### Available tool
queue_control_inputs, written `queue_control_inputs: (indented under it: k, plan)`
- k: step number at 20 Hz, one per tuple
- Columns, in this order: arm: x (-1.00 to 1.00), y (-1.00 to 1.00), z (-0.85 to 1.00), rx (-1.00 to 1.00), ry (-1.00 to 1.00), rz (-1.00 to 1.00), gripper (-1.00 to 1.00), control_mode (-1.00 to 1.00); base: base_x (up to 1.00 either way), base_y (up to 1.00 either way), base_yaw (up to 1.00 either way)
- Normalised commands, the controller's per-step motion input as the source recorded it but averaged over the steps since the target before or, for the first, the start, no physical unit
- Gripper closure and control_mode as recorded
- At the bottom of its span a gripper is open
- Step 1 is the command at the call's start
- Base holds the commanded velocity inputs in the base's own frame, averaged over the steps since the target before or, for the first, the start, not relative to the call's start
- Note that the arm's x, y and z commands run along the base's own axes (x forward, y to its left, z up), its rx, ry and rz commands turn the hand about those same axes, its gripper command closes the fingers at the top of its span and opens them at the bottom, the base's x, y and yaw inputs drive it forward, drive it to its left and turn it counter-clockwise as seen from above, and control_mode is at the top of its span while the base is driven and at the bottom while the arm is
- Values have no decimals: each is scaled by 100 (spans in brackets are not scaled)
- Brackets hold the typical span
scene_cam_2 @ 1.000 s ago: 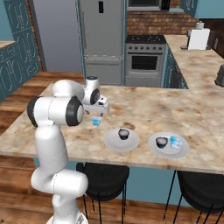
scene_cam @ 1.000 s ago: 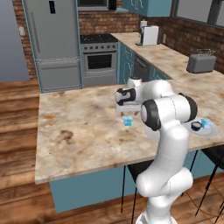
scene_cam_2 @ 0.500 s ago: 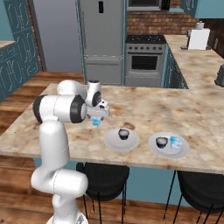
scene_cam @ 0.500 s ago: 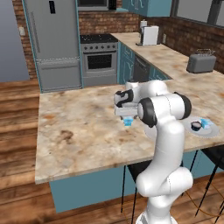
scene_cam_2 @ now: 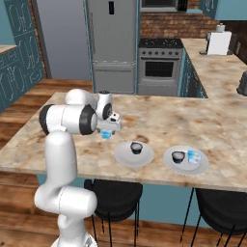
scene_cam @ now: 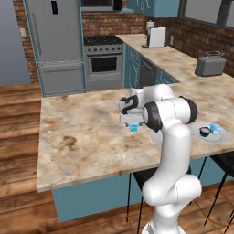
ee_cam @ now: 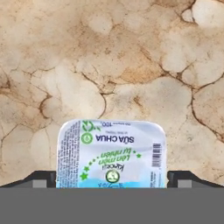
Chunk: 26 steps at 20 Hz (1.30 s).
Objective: Place two yogurt containers on each plate.
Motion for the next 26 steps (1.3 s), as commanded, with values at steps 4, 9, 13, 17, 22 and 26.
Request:
queue_control_inputs:
  k: [4, 9, 13, 17, 22, 26]
  plan:
    - [20, 0, -8, -1, -5, 0, -100, -100, 0, 0, 0]
    - [18, 4, -19, -5, -2, 0, 100, -100, 0, 0, 0]
    - [2, 4, -14, -2, 0, 0, 100, -100, 0, 0, 0]
    - [-34, -2, 51, 0, -5, -1, 100, -100, 0, 0, 0]
    - [-100, -48, 86, 3, -5, -15, 100, -100, 0, 0, 0]
    - [-94, -88, 8, 0, 0, -12, 100, -100, 0, 0, 0]
